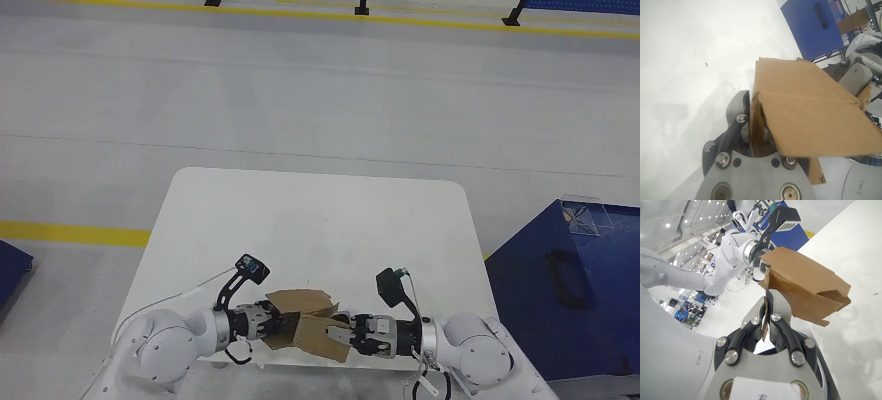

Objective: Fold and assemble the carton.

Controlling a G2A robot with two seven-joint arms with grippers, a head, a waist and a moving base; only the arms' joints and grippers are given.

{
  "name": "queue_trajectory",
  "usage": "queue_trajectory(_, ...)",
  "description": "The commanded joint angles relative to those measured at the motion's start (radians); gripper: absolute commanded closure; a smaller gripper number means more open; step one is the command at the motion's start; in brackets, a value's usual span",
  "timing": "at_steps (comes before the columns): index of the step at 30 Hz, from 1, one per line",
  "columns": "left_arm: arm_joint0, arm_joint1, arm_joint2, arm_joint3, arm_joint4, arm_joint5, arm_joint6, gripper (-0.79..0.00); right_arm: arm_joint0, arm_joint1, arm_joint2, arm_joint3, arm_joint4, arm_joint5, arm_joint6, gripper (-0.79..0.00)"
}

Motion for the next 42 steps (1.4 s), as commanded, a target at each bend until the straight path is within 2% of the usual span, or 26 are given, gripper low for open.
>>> queue_trajectory(1,0.001,0.001,0.0,0.003,-0.015,-0.001,-0.002,0.0,0.004,0.001,-0.002,0.006,0.019,0.012,0.002,-0.018)
queue_trajectory(2,0.0,0.002,-0.001,0.006,-0.018,-0.003,-0.004,0.0,0.006,0.001,-0.001,0.008,0.024,0.016,0.002,-0.785)
queue_trajectory(6,-0.004,0.001,-0.009,0.033,-0.106,0.045,-0.006,0.0,0.006,0.001,-0.001,0.008,0.024,0.016,0.002,-0.785)
queue_trajectory(9,-0.004,-0.008,-0.032,0.06,-0.34,0.096,0.027,0.0,0.012,0.003,0.027,0.007,-0.014,0.045,-0.035,-0.785)
queue_trajectory(11,-0.004,-0.008,-0.032,0.06,-0.34,0.096,0.027,0.0,0.001,0.004,0.089,0.009,-0.03,0.061,-0.149,-0.785)
queue_trajectory(13,-0.004,-0.008,-0.032,0.06,-0.34,0.096,0.027,0.0,-0.02,0.007,0.144,-0.003,-0.005,0.047,-0.205,-0.785)
queue_trajectory(21,0.0,-0.009,-0.033,0.069,-0.352,0.11,0.033,0.0,-0.025,0.008,0.151,-0.004,-0.001,0.044,-0.208,-0.785)
queue_trajectory(22,-0.001,-0.013,-0.042,0.089,-0.435,0.176,0.065,0.0,-0.026,0.008,0.15,-0.003,-0.008,0.049,-0.204,-0.785)
queue_trajectory(23,-0.003,-0.021,-0.039,0.105,-0.6,0.238,0.054,0.0,-0.023,0.009,0.148,-0.003,-0.061,0.08,-0.198,-0.785)
queue_trajectory(25,-0.044,-0.031,-0.033,0.18,-0.881,0.384,-0.045,0.0,-0.02,0.005,0.144,-0.027,-0.181,0.119,-0.277,-0.785)
queue_trajectory(29,-0.15,-0.049,0.034,0.303,-1.071,0.615,-0.083,0.0,-0.036,-0.004,0.121,-0.042,-0.23,0.158,-0.395,-0.785)
queue_trajectory(31,-0.202,-0.057,0.069,0.317,-1.09,0.621,-0.101,0.0,-0.039,-0.007,0.125,-0.043,-0.198,0.162,-0.429,-0.785)
queue_trajectory(37,-0.202,-0.057,0.069,0.317,-1.09,0.621,-0.101,0.0,-0.039,-0.007,0.125,-0.043,-0.198,0.162,-0.429,-0.785)
queue_trajectory(40,-0.188,-0.061,0.092,0.317,-1.125,0.684,-0.063,0.0,-0.039,-0.007,0.133,-0.056,-0.323,0.228,-0.459,-0.785)
queue_trajectory(42,-0.186,-0.066,0.087,0.334,-1.206,0.75,-0.014,0.0,-0.05,-0.009,0.13,-0.071,-0.371,0.256,-0.5,-0.785)
